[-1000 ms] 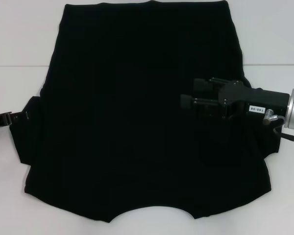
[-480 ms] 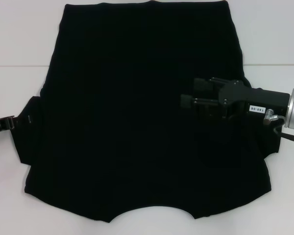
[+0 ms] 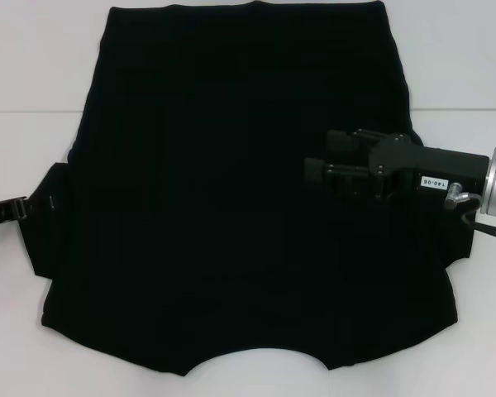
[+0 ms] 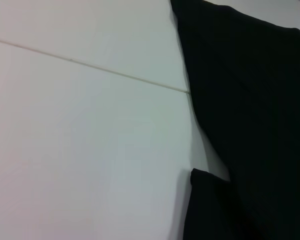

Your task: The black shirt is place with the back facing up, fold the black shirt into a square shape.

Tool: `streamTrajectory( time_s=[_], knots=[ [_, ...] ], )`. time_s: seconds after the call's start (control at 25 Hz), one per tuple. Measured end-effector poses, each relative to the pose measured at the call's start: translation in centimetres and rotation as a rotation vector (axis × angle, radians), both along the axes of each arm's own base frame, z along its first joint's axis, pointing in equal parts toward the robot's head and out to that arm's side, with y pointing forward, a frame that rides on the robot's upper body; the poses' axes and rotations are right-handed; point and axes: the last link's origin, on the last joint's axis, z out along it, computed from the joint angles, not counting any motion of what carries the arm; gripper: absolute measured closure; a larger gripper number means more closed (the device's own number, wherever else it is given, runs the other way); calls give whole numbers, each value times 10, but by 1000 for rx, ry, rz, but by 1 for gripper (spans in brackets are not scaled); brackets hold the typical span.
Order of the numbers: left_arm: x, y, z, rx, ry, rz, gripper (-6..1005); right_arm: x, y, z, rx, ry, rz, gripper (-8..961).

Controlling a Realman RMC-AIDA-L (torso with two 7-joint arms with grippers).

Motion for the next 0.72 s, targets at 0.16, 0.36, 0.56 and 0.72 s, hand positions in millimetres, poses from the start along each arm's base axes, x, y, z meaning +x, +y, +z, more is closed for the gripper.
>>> streamTrajectory(
  time_s=[0.16,0.36,0.56,0.72],
  knots=[
    [1,0,-1,-7,2,-5,114,0,0,0,0,0,0,104],
    [3,1,-2,-11,2,-10,115,0,0,0,2,0,0,103],
    [4,2,-2,-12,1,-12,116,0,1,1,5,0,0,103],
    [4,2,-2,-12,2,-13,118,0,1,1,6,-1,0,102]
  ],
)
